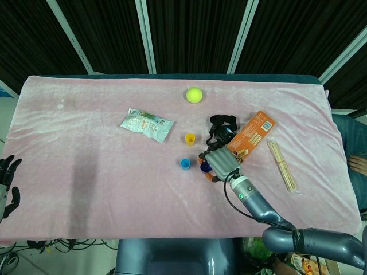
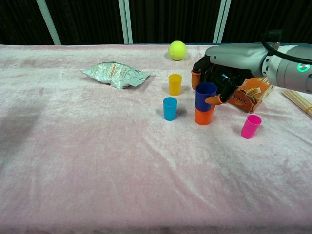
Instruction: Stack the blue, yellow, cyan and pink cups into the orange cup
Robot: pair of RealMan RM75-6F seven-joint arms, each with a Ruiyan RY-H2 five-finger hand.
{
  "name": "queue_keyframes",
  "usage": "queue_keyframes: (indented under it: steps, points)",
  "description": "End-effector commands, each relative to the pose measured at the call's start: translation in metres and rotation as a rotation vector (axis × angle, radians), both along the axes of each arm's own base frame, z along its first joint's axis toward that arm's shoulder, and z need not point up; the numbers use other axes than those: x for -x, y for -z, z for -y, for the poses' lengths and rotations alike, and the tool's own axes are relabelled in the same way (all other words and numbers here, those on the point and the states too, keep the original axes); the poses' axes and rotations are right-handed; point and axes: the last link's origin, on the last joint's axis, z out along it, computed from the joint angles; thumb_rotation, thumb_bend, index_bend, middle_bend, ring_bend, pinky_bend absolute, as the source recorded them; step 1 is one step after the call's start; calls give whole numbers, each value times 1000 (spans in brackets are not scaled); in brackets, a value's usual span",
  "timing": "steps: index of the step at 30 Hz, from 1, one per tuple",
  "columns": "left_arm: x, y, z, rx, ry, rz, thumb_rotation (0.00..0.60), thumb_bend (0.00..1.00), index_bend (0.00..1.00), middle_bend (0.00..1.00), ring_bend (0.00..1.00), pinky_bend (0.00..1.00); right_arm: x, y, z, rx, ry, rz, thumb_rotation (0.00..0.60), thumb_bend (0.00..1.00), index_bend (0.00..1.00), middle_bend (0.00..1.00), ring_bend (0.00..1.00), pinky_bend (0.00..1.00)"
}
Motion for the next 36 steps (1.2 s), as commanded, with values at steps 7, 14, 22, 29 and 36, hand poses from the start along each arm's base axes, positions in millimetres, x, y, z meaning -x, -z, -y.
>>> queue_keyframes:
  steps: [7,14,22,29,36]
  points:
    - [1,0,0,2,-2,-4,600,706,59,13,0,17,6,3,14,9,24,-47,600,314,484,464,246,212]
    - [1,-1,0,-4,-4,-5,600,706,59,13,0,17,9,8,12,-8,35,-41,600,314,484,464,246,212]
    - [1,-1,0,-6,-4,-2,600,706,58,13,0,17,15,12,12,6,70,-42,600,219,243,236,197,212]
    - [1,-1,0,-7,-10,0,600,706,55,11,0,17,9,1,16,36,120,20,600,200,156,124,165,212]
    - [0,-1,0,-9,-7,-2,600,706,55,11,0,17,-1,-21,29,95,127,73,600,201,152,179,172,212]
